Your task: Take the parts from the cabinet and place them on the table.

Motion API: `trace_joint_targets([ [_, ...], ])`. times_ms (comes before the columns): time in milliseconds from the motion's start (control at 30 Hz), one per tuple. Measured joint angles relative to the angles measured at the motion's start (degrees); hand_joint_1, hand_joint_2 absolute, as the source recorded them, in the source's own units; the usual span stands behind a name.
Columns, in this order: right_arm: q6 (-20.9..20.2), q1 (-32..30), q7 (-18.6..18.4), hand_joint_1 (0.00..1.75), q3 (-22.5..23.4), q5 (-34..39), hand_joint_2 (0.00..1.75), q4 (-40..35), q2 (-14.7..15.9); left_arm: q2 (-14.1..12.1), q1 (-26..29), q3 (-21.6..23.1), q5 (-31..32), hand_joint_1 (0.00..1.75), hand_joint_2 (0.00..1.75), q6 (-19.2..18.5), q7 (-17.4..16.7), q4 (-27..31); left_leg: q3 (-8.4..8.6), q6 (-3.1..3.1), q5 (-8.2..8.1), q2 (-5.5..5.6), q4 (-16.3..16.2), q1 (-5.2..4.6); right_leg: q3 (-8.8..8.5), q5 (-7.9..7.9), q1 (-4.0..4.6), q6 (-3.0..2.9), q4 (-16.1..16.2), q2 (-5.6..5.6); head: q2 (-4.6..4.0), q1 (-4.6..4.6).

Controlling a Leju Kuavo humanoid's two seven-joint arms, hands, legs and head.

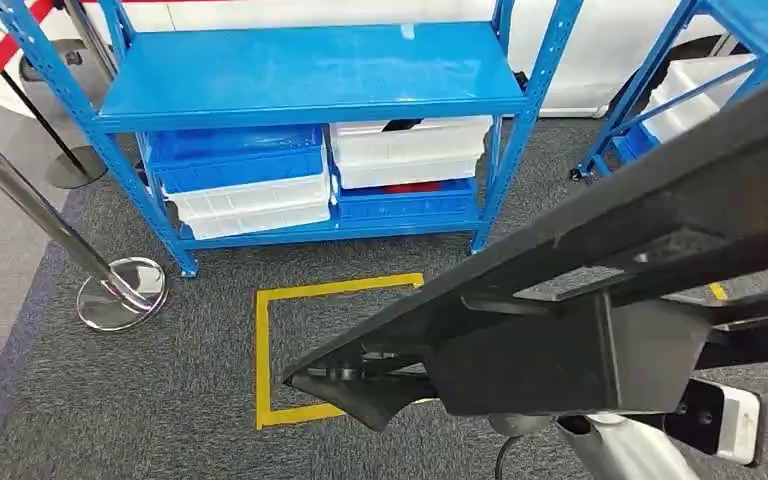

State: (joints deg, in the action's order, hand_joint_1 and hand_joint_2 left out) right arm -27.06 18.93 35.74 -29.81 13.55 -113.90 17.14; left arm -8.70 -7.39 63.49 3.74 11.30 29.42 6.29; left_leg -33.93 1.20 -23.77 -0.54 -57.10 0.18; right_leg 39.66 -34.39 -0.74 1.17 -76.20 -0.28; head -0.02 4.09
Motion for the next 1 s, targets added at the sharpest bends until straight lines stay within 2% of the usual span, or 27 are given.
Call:
trace_joint_targets([
  [33, 0.09, 0.06, 0.00, 1.69, -0.09, 0.00, 1.75, 0.07, 0.00, 0.04, 0.00, -0.20, 0.00, 0.00, 1.75, 0.00, 0.00, 0.00, -0.71, -0.01, 0.37, 0.00, -0.24, -0.09, -1.50, 1.94, 0.01, -0.14, 1.27, 0.00, 0.00, 0.00],
  [67, 0.24, 0.28, 0.00, 1.69, -0.26, 0.06, 1.75, 0.17, 0.00, 0.13, -0.01, -0.39, 0.00, 0.00, 1.75, 0.06, 0.00, 0.00, -1.50, -0.07, 0.77, 0.02, -0.55, -0.19, -4.31, 4.47, 0.04, -0.43, 4.96, 0.00, 0.00, 0.00],
  [100, 0.46, 0.69, 0.00, 1.69, -0.42, 0.24, 1.75, 0.26, 0.00, 0.20, -0.02, -0.55, 0.00, 0.00, 1.75, 0.09, 0.00, 0.00, -2.16, -0.17, 1.13, 0.03, -0.91, -0.26, -7.79, 6.08, 0.11, -0.84, 9.98, 0.00, 0.00, 0.00],
  [133, 0.85, 1.25, 0.00, 1.69, -0.46, 0.55, 1.75, 0.33, 0.00, 0.35, -0.03, -0.59, 0.00, 0.00, 1.75, 0.15, 0.00, 0.00, -2.61, -0.34, 1.45, 0.03, -1.17, -0.23, -10.50, 4.82, 0.34, -1.36, 14.80, 0.01, 0.00, 0.00],
  [167, 1.42, 1.82, 0.00, 1.69, -0.52, 1.05, 1.75, 0.35, 0.02, 0.50, -0.04, -0.59, 0.00, 0.00, 1.75, 0.18, 0.00, 0.00, -2.94, -0.65, 1.83, 0.03, -1.28, -0.51, -12.53, 3.52, 0.70, -1.58, 18.14, 0.02, 0.00, 0.00],
  [200, 2.20, 2.47, 0.00, 1.69, -0.61, 1.96, 1.75, 0.39, 0.17, 0.50, 0.02, -0.59, 0.00, 0.00, 1.75, 0.20, -0.02, 0.00, -2.99, -1.00, 2.51, 0.00, -0.90, -0.38, -12.63, 3.50, 0.76, -1.57, 18.55, 0.00, 0.00, 0.00],
  [267, 3.91, 3.22, 0.00, 1.69, -0.83, 3.43, 1.75, 0.41, 1.04, 0.52, 0.05, -0.57, 0.00, 0.00, 1.75, 0.09, -0.09, 0.00, -3.07, -1.59, 3.80, -0.01, -0.36, -0.20, -11.85, 4.49, 1.00, -2.07, 18.65, 0.05, 0.00, 0.02],
  [300, 4.83, 3.28, 0.00, 1.69, -0.96, 3.96, 1.75, 0.41, 1.77, 0.46, 0.13, -0.48, 0.00, 0.00, 1.75, -0.11, -0.15, -0.07, -3.41, -1.90, 4.10, 0.11, -0.17, -0.68, -11.27, 5.48, 0.25, -2.53, 19.54, -0.13, 0.00, 0.00],
  [333, 5.68, 3.39, 0.00, 1.69, -1.14, 4.39, 1.75, 0.33, 2.44, 0.50, 0.15, -0.41, 0.00, 0.00, 1.75, -0.35, -0.28, -0.07, -4.17, -2.17, 1.97, 0.26, -0.99, -0.39, -10.76, 6.39, 0.21, -2.84, 19.61, -0.45, 0.00, 0.02],
  [367, 6.44, 3.35, 0.00, 1.69, -1.16, 4.81, 1.75, 0.07, 3.01, 0.48, 0.22, -0.35, 0.11, 0.00, 1.75, -0.44, -0.32, -0.07, -4.92, -2.42, -1.60, 0.30, -3.49, -0.26, -9.90, 7.03, 0.18, -3.35, 19.56, -0.43, 0.00, 0.00],
  [433, 7.24, 3.08, 0.00, 1.69, -1.18, 5.14, 1.75, -0.29, 4.31, 0.41, 0.19, -0.02, 0.07, 0.00, 1.75, -0.39, -0.48, -0.07, -6.47, -3.06, -8.35, 0.27, -12.10, 0.14, -8.18, 8.29, 0.28, -3.40, 19.29, -0.44, 0.00, 0.02],
  [467, 7.23, 2.98, 0.00, 1.69, -1.20, 5.03, 1.75, -0.33, 4.57, 0.35, 0.16, 0.13, 0.07, 0.00, 1.75, -0.31, -0.52, -0.07, -6.90, -3.33, -9.47, 0.27, -15.82, 0.24, -7.31, 8.66, 0.29, -3.38, 19.24, -0.40, 0.00, 0.00],
  [500, 7.23, 2.93, 0.00, 1.69, -1.29, 4.79, 1.75, -0.31, 4.59, 0.35, 0.12, 0.40, 0.04, 0.00, 1.75, -0.04, -0.83, -0.07, -6.87, -3.51, -8.27, 0.27, -18.25, 0.36, -6.44, 9.28, 0.28, -3.32, 19.07, -0.40, 0.00, 0.02],
  [533, 7.19, 2.97, 0.00, 1.69, -1.40, 4.44, 1.75, -0.28, 4.59, 0.31, 0.05, 0.74, 0.04, 0.00, 1.75, 0.22, -1.31, -0.07, -6.17, -3.67, -5.39, 0.27, -18.80, 0.52, -5.50, 9.87, 0.28, -3.20, 18.91, -0.41, 0.00, 0.02],
  [567, 7.04, 3.08, 0.00, 1.69, -1.53, 4.09, 1.75, -0.20, 4.57, 0.31, 0.00, 0.88, 0.07, 0.00, 1.75, 0.46, -1.66, -0.07, -4.59, -3.71, -2.57, 0.27, -17.31, 0.61, -4.67, 10.42, 0.27, -3.04, 18.72, -0.40, 0.00, 0.02],
  [600, 6.82, 3.18, 0.00, 1.69, -1.66, 3.89, 1.75, -0.11, 4.57, 0.28, -0.05, 0.92, 0.07, 0.00, 1.75, 0.68, -1.95, -0.07, -1.63, -3.60, -0.75, 0.28, -13.51, 0.65, -3.82, 10.94, 0.26, -2.83, 18.46, -0.38, 0.00, 0.02],
  [633, 6.42, 3.30, 0.00, 1.69, -1.73, 3.74, 1.75, -0.07, 4.55, 0.13, -0.10, 0.92, 0.07, 0.00, 1.75, 0.77, -2.19, -0.07, 2.02, -3.39, -1.43, 0.34, -8.54, 0.65, -3.43, 11.33, 0.26, -2.58, 18.14, -0.36, 0.00, 0.02],
  [667, 5.90, 3.32, 0.00, 1.69, -1.64, 3.54, 1.75, -0.07, 4.52, -0.06, -0.19, 0.94, 0.07, 0.00, 1.75, 0.81, -2.43, -0.07, 6.07, -3.11, -4.42, 0.35, -2.96, 0.35, -3.05, 11.58, 0.51, -2.27, 17.87, -0.33, 0.00, 0.02],
  [700, 5.44, 3.37, 0.00, 1.69, -1.49, 3.12, 1.75, -0.07, 4.50, -0.24, -0.32, 0.96, 0.04, 0.00, 1.75, 0.92, -2.49, -0.07, 8.11, -2.52, -6.43, 0.37, 1.16, 0.25, -2.98, 11.91, 0.54, -1.82, 17.70, -0.45, 0.00, 0.02],
  [767, 4.76, 3.27, 0.00, 1.69, -1.07, 2.75, 1.75, -0.09, 4.48, -0.39, -0.19, 0.98, 0.04, 0.00, 1.75, 0.96, -2.54, -0.07, 7.29, -1.72, -5.95, 0.37, 0.92, -0.16, -2.90, 12.88, 0.24, -1.12, 18.01, -0.59, 0.00, 0.02],
  [800, 4.30, 3.01, 0.00, 1.69, -0.81, 2.56, 1.75, -0.13, 4.41, -0.42, 0.00, 0.98, 0.04, 0.00, 1.75, 0.96, -2.65, -0.07, 7.12, -1.16, -5.34, 0.39, 1.35, 0.07, -2.80, 13.25, 0.45, -0.67, 18.04, -0.62, 0.00, 0.00],
  [833, 3.74, 2.61, 0.00, 1.69, -0.37, 2.27, 1.75, -0.18, 4.33, -0.42, 0.01, 1.03, 0.04, 0.00, 1.75, 0.96, -2.67, -0.07, 6.93, -0.81, -4.73, 0.10, 1.56, 0.31, -2.45, 12.36, -0.05, -0.49, 17.38, -0.32, 0.00, 0.00],
  [867, 3.45, 2.32, 0.00, 1.69, 0.15, 1.88, 1.75, -0.24, 4.31, -0.44, 0.02, 1.03, 0.07, 0.00, 1.75, 0.98, -2.67, -0.07, 6.54, -0.32, -4.27, 0.12, 1.55, 0.26, -1.48, 9.86, -0.03, -0.34, 15.30, -0.17, 0.00, 0.00],
  [933, 3.23, 1.77, 0.00, 1.69, 0.68, 1.77, 1.75, -0.24, 4.31, -0.46, 0.03, 1.03, 0.00, 0.00, 1.75, 1.01, -2.69, -0.07, 5.29, -0.03, -3.31, 0.03, 1.45, 0.10, 1.96, 3.95, -0.07, -0.03, 5.75, -0.06, 0.00, 0.00],
  [967, 3.08, 1.47, 0.00, 1.69, 0.79, 1.57, 1.75, -0.24, 4.26, -0.46, 0.08, 1.03, 0.00, 0.00, 1.75, 1.01, -2.69, -0.07, 4.72, -0.04, -2.95, 0.02, 1.34, 0.03, 3.25, 2.28, -0.09, 0.10, 1.76, -0.06, 0.00, 0.00],
  [1000, 3.02, 1.13, 0.00, 1.69, 0.85, 1.16, 1.75, -0.22, 4.15, -0.46, 0.14, 1.03, 0.00, 0.00, 1.75, 1.03, -2.69, -0.07, 4.17, -0.08, -2.65, 0.02, 1.19, -0.02, 3.46, 1.90, -0.09, 0.14, -0.06, -0.06, 0.00, 0.00],
])
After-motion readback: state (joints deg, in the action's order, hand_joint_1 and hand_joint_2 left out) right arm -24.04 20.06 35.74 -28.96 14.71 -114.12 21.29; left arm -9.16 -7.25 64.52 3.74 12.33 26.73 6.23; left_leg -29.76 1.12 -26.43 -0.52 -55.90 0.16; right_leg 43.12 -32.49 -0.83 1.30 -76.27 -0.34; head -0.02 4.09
